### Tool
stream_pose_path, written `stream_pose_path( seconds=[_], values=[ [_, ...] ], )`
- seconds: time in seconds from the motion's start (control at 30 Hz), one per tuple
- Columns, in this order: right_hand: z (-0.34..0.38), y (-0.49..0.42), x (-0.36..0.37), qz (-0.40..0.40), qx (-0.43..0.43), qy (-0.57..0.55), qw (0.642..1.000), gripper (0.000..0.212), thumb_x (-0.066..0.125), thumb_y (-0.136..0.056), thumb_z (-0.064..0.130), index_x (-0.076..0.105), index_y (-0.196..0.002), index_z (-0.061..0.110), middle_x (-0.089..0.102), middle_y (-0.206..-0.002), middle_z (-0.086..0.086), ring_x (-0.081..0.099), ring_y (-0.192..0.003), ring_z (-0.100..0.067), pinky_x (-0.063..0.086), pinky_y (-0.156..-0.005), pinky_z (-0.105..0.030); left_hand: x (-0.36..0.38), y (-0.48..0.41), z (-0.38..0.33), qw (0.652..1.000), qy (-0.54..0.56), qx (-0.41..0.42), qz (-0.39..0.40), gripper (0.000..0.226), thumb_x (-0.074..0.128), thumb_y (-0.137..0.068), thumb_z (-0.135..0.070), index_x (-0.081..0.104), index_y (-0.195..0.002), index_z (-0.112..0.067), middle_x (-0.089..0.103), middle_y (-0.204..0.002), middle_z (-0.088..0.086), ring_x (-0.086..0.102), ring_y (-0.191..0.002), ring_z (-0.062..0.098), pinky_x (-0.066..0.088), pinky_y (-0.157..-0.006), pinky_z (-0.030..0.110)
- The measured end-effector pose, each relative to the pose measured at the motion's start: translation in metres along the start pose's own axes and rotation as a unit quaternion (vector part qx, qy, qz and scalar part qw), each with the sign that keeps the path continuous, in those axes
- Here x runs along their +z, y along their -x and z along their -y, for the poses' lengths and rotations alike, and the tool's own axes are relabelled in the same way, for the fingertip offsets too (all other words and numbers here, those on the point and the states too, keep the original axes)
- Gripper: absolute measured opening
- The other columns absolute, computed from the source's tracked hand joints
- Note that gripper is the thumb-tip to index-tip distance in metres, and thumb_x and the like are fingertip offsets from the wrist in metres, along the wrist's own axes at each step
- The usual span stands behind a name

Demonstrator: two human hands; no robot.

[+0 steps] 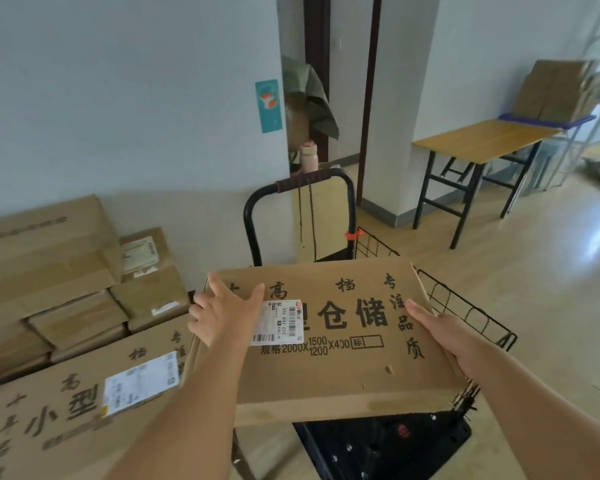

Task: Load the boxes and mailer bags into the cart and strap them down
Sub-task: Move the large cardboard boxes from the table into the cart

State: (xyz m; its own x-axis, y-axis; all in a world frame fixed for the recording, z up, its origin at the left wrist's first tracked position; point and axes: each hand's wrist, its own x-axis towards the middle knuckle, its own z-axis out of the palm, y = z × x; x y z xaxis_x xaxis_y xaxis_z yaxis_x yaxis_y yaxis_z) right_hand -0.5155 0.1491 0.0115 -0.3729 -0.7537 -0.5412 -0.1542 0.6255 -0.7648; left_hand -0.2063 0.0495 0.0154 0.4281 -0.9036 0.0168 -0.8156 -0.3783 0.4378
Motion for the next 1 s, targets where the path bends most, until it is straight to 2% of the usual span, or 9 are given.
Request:
stream_pose_path(
  seconds=[0.23, 0.33, 0.47, 0.6, 0.7, 0.77, 0.87, 0.93, 1.0],
  values=[
    [-0.017, -0.061, -0.078, -0.113, -0.044, 0.125, 0.985, 0.058, 0.047, -0.091, 0.064, 0.055, -0.119, 0.014, 0.068, -0.096, -0.008, 0.067, -0.086, -0.027, 0.056, -0.084, -0.046, 0.065, 0.05, -0.069, 0.995, 0.083, -0.037, 0.046, 0.097, 0.06, -0.079, -0.066, 0.01, -0.151, -0.024, 0.037, -0.136, 0.017, 0.04, -0.124, 0.036, 0.038, -0.1, 0.048],
    [-0.02, -0.085, -0.096, -0.158, -0.046, 0.156, 0.974, 0.06, 0.045, -0.091, 0.066, 0.054, -0.125, 0.017, 0.063, -0.107, -0.01, 0.064, -0.091, -0.028, 0.055, -0.087, -0.048, 0.085, 0.063, -0.085, 0.987, 0.137, -0.049, 0.067, 0.097, 0.068, -0.08, -0.054, 0.009, -0.15, -0.025, 0.037, -0.134, 0.015, 0.042, -0.122, 0.033, 0.041, -0.1, 0.047],
    [-0.018, -0.111, -0.104, -0.205, -0.058, 0.157, 0.964, 0.061, 0.052, -0.092, 0.057, 0.046, -0.136, 0.016, 0.058, -0.117, -0.01, 0.059, -0.102, -0.03, 0.052, -0.09, -0.048, 0.111, 0.065, -0.1, 0.973, 0.209, -0.053, 0.086, 0.094, 0.075, -0.078, -0.043, 0.015, -0.148, -0.025, 0.041, -0.131, 0.011, 0.047, -0.11, 0.027, 0.045, -0.084, 0.038],
    [-0.015, -0.138, -0.107, -0.209, -0.052, 0.125, 0.969, 0.061, 0.059, -0.092, 0.046, 0.039, -0.142, 0.018, 0.056, -0.125, -0.009, 0.056, -0.109, -0.031, 0.049, -0.092, -0.047, 0.137, 0.051, -0.121, 0.967, 0.231, -0.044, 0.096, 0.102, 0.077, -0.076, -0.037, 0.01, -0.151, -0.029, 0.039, -0.136, 0.009, 0.049, -0.108, 0.026, 0.044, -0.075, 0.029],
    [-0.011, -0.158, -0.113, -0.22, -0.038, 0.126, 0.967, 0.056, 0.06, -0.093, 0.041, 0.042, -0.14, 0.016, 0.058, -0.124, -0.009, 0.058, -0.103, -0.029, 0.05, -0.09, -0.046, 0.154, 0.029, -0.138, 0.966, 0.226, -0.058, 0.114, 0.106, 0.077, -0.076, -0.035, 0.005, -0.153, -0.026, 0.033, -0.148, 0.01, 0.046, -0.123, 0.031, 0.045, -0.081, 0.036],
    [-0.004, -0.172, -0.118, -0.232, -0.037, 0.129, 0.964, 0.055, 0.062, -0.093, 0.037, 0.043, -0.14, 0.015, 0.059, -0.123, -0.009, 0.055, -0.095, -0.025, 0.046, -0.083, -0.04, 0.163, 0.016, -0.149, 0.963, 0.232, -0.057, 0.127, 0.106, 0.077, -0.075, -0.031, 0.006, -0.153, -0.026, 0.032, -0.149, 0.01, 0.045, -0.123, 0.028, 0.042, -0.072, 0.027],
    [0.006, -0.194, -0.126, -0.244, -0.038, 0.153, 0.957, 0.055, 0.063, -0.093, 0.034, 0.042, -0.14, 0.015, 0.059, -0.121, -0.01, 0.051, -0.09, -0.024, 0.046, -0.082, -0.042, 0.176, 0.001, -0.165, 0.955, 0.257, -0.056, 0.137, 0.104, 0.076, -0.075, -0.026, 0.008, -0.153, -0.026, 0.034, -0.145, 0.008, 0.04, -0.104, 0.016, 0.028, -0.054, 0.02],
    [0.009, -0.209, -0.126, -0.239, -0.034, 0.173, 0.955, 0.057, 0.064, -0.092, 0.032, 0.04, -0.141, 0.015, 0.058, -0.124, -0.011, 0.052, -0.095, -0.026, 0.047, -0.088, -0.045, 0.187, -0.005, -0.17, 0.95, 0.265, -0.067, 0.149, 0.101, 0.074, -0.075, -0.024, 0.009, -0.152, -0.028, 0.034, -0.141, 0.009, 0.042, -0.102, 0.016, 0.041, -0.06, 0.025],
    [0.006, -0.22, -0.122, -0.22, -0.02, 0.193, 0.956, 0.058, 0.065, -0.091, 0.03, 0.039, -0.141, 0.014, 0.057, -0.123, -0.011, 0.055, -0.102, -0.029, 0.049, -0.089, -0.045, 0.198, -0.004, -0.168, 0.949, 0.253, -0.085, 0.165, 0.098, 0.073, -0.075, -0.023, 0.011, -0.15, -0.03, 0.036, -0.136, 0.011, 0.05, -0.105, 0.024, 0.053, -0.074, 0.037]
  ],
)
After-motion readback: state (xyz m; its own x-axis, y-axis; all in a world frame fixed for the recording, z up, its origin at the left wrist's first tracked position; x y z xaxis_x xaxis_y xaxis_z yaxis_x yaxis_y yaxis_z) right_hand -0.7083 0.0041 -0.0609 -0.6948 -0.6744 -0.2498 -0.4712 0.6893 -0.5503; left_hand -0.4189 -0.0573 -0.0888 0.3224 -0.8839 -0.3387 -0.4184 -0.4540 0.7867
